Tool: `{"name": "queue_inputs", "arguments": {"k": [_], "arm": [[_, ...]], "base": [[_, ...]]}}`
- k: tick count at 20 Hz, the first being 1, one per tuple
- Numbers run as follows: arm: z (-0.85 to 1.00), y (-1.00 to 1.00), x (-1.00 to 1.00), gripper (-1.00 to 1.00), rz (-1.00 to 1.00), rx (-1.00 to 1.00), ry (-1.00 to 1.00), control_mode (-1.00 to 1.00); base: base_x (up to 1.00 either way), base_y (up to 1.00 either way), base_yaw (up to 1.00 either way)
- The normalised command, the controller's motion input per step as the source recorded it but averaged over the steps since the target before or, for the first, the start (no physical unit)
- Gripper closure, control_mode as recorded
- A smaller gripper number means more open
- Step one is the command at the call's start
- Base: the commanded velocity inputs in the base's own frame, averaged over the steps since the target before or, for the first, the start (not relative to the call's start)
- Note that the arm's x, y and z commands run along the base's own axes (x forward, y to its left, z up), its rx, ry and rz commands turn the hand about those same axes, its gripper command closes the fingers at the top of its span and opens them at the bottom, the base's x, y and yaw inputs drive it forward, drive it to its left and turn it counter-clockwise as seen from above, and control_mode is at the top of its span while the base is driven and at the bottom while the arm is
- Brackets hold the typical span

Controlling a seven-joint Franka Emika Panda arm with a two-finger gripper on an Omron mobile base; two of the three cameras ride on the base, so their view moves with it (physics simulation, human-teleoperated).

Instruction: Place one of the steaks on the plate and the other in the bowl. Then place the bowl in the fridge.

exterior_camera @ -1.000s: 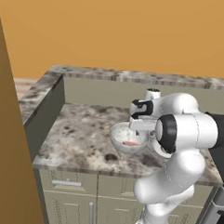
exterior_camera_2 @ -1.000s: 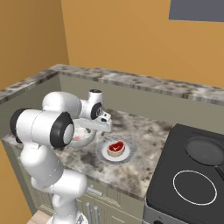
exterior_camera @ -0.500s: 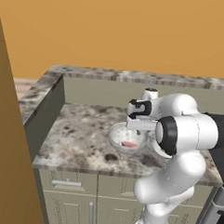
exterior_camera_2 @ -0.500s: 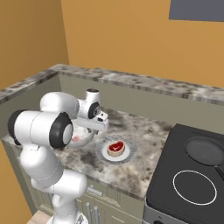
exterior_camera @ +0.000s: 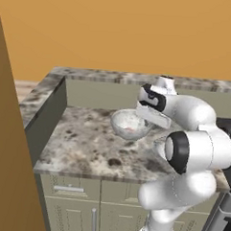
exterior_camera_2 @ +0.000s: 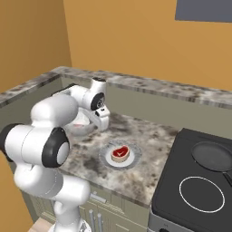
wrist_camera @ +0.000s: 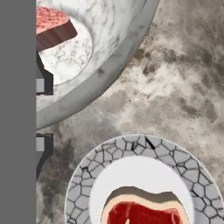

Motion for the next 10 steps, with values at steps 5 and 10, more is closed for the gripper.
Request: {"name": "queue_inputs", "arguments": {"k": [5, 10], "arm": [[0.56, -0.17, -0.84, 1.0, -0.46, 0.06, 0.17, -1.0], [0.16, 0.26, -1.0, 1.0, -0.14, -0.11, -0.02, -1.0]], "base": [[0.0, 0.0, 0.0], [0.0, 0.0, 0.0]]}}
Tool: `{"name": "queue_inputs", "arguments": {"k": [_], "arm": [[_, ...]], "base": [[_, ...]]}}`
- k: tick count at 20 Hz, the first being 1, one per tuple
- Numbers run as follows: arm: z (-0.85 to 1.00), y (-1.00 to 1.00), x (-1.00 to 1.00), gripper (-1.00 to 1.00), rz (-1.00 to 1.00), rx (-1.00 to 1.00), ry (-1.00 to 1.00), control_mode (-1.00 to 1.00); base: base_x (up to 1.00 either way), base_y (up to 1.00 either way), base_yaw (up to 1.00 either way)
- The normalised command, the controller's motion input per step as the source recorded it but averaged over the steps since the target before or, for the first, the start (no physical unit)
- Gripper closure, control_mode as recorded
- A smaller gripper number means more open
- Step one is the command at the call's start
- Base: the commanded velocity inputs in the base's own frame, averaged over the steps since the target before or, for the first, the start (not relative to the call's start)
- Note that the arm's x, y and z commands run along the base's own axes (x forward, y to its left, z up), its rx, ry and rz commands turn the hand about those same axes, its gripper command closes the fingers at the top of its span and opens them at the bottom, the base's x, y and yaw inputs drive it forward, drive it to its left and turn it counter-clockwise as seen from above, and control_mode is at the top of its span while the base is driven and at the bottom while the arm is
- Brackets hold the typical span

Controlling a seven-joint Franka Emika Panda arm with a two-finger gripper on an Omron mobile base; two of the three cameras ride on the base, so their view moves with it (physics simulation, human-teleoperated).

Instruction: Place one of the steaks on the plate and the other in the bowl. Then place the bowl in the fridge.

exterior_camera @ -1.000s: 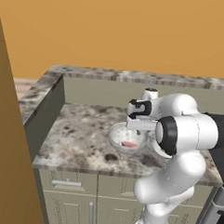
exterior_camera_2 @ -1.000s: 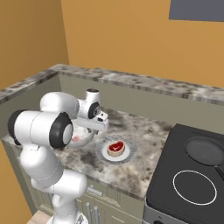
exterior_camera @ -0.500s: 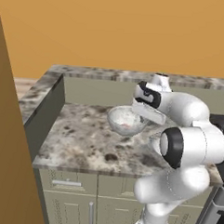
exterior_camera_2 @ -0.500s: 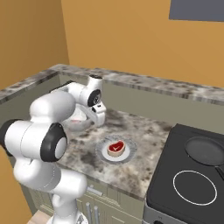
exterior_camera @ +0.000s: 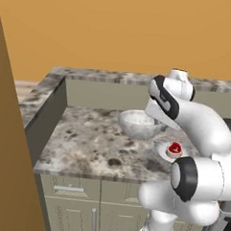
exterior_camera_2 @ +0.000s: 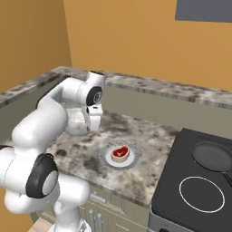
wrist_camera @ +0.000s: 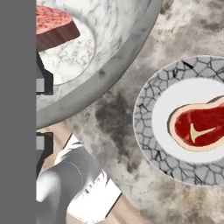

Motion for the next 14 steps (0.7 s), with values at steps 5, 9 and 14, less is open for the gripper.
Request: {"name": "queue_inputs", "arguments": {"k": [5, 9, 14], "arm": [[0.0, 0.08, -1.0, 1.0, 0.0, -0.26, -0.42, -1.0], [0.01, -0.23, -0.89, 1.0, -0.05, -0.01, -0.31, -1.0], [0.28, -0.26, -0.48, 1.0, -0.12, 0.26, 0.1, -1.0]], "base": [[0.0, 0.0, 0.0], [0.0, 0.0, 0.0], [0.0, 0.0, 0.0]]}}
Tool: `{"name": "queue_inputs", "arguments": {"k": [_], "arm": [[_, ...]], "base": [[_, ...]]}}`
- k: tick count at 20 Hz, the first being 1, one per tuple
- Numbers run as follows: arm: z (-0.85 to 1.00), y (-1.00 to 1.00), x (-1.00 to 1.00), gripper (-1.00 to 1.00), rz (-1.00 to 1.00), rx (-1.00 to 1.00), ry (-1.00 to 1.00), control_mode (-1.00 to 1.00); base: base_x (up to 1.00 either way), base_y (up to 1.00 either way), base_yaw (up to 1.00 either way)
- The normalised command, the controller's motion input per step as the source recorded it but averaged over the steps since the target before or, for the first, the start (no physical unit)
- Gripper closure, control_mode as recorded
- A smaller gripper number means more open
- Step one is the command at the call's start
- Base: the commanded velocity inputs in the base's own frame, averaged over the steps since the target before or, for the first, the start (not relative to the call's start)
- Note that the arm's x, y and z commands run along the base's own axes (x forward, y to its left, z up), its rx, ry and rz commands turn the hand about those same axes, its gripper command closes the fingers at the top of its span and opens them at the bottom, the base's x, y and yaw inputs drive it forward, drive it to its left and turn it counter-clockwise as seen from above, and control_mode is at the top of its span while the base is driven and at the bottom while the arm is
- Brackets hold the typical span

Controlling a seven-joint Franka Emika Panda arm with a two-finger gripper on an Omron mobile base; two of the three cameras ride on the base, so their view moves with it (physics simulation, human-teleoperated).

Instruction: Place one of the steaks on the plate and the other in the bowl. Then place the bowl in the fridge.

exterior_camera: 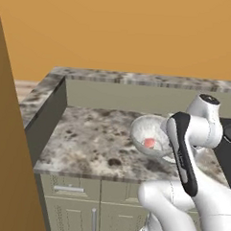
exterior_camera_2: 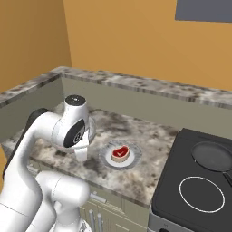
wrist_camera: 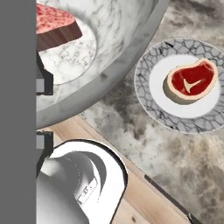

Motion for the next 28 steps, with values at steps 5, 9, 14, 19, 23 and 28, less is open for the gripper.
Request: {"name": "queue_inputs", "arguments": {"k": [5, 9, 14, 19, 23, 28], "arm": [[0.44, -0.12, -0.07, 1.0, -0.11, 0.05, 0.12, -1.0], [0.27, -0.1, 0.0, 1.0, -0.12, 0.0, 0.2, -1.0], [0.0, -0.01, 0.0, 1.0, 0.0, 0.0, 0.01, -1.0], [-0.01, 0.0, -0.14, 1.0, 0.0, 0.0, 0.0, 1.0], [0.0, 0.0, 0.0, 1.0, 0.0, 0.0, 0.0, 1.0], [0.0, 0.0, 0.0, 1.0, 0.0, 0.0, 0.0, 1.0]], "base": [[0.0, 0.0, 0.0], [0.0, 0.0, 0.0], [0.0, 0.0, 0.0], [-0.19, 0.0, -0.06], [-0.48, 0.0, -0.32], [-0.69, -0.01, -0.4]]}}
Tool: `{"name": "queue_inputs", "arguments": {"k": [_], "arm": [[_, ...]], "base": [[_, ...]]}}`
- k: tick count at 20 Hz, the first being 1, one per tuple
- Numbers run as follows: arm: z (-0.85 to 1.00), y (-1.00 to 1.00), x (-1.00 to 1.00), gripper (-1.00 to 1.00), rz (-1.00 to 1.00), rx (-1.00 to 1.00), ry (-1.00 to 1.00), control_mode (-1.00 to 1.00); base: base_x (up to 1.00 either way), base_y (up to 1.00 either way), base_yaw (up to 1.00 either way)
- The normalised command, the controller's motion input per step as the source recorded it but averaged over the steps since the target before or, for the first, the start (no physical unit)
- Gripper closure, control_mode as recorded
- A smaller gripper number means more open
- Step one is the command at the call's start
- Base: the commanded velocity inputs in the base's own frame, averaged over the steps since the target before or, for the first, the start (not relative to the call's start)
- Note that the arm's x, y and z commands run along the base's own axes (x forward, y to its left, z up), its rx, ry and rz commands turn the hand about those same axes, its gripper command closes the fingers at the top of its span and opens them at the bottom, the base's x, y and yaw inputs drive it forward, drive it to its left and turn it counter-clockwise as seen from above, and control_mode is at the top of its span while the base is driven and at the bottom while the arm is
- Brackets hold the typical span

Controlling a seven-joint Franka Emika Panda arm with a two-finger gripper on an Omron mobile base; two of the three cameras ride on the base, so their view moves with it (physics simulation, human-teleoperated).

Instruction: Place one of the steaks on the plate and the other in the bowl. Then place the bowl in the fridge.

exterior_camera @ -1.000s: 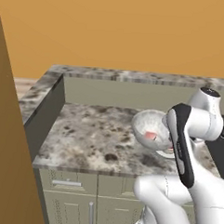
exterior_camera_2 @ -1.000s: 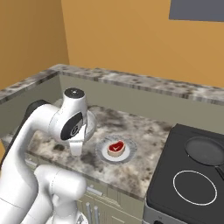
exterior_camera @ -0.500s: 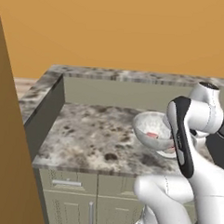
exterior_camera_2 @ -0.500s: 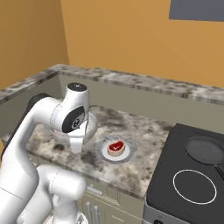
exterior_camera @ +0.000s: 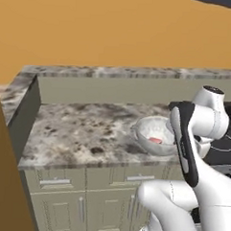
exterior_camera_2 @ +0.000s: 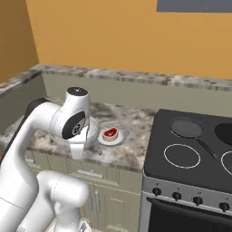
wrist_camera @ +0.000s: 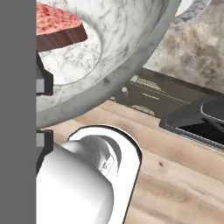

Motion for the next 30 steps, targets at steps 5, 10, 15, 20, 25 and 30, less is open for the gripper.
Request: {"name": "queue_inputs", "arguments": {"k": [5, 10, 15, 20, 25, 30], "arm": [[0.0, 0.0, 0.0, 1.0, 0.0, 0.0, 0.0, 1.0], [0.0, 0.0, 0.0, 1.0, 0.0, 0.0, 0.0, 1.0], [0.0, 0.0, 0.0, 1.0, 0.0, 0.0, 0.0, 1.0], [0.0, 0.0, 0.0, 1.0, 0.0, 0.0, 0.0, 1.0], [0.0, 0.0, 0.0, 1.0, 0.0, 0.0, 0.0, 1.0], [0.0, 0.0, 0.0, 1.0, 0.0, 0.0, 0.0, 1.0]], "base": [[-0.29, -0.58, -0.61], [0.0, -0.69, -0.8], [0.0, -0.48, -0.84], [0.2, -0.73, -0.67], [0.47, -0.86, 0.07], [0.14, -1.0, 0.48]]}}
